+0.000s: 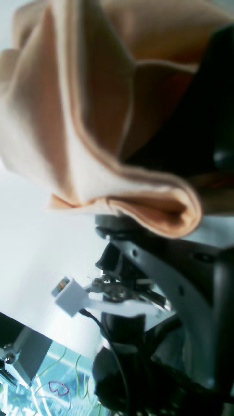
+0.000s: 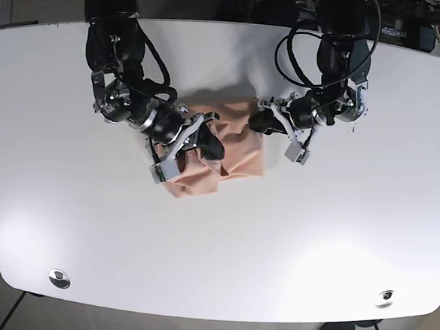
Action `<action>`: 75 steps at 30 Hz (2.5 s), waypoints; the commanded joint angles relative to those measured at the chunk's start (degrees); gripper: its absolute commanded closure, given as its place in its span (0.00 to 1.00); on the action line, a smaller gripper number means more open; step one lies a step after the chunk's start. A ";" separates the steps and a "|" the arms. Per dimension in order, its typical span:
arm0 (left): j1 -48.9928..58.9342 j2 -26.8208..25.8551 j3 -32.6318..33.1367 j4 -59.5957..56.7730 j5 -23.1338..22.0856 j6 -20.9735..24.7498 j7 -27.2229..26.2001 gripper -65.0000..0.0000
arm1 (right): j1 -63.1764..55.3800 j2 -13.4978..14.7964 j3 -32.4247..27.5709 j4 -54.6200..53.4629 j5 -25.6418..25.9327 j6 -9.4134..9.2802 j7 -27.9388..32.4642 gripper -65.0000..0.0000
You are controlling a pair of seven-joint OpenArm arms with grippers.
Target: Fold the T-shirt properly
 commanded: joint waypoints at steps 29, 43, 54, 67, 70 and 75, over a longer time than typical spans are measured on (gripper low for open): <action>2.08 -19.02 -13.65 6.95 -12.20 -0.25 -0.62 0.88 | 6.90 -1.09 -8.28 -0.43 -6.78 -2.15 2.58 0.12; 3.04 -17.61 -9.43 16.35 -12.03 0.10 -0.71 0.87 | 20.26 -13.31 -8.11 -17.22 -7.22 -2.06 6.01 0.12; -7.86 -17.17 0.77 14.33 -12.11 15.31 -0.80 0.40 | -0.31 2.52 -8.02 5.20 -7.31 -2.24 0.12 0.35; -7.07 -17.70 0.51 10.29 -12.20 15.22 -4.05 0.40 | -3.47 -2.32 -13.56 -3.24 -24.19 -2.24 0.21 0.48; -6.10 -17.70 0.51 10.64 -12.47 15.22 -4.05 0.40 | -3.56 -4.51 -13.47 -3.77 -29.29 -2.15 0.21 0.73; -5.22 -17.70 0.07 10.64 -12.47 15.22 -4.05 0.40 | -3.30 -4.87 -13.47 0.28 -29.38 -2.15 0.12 0.91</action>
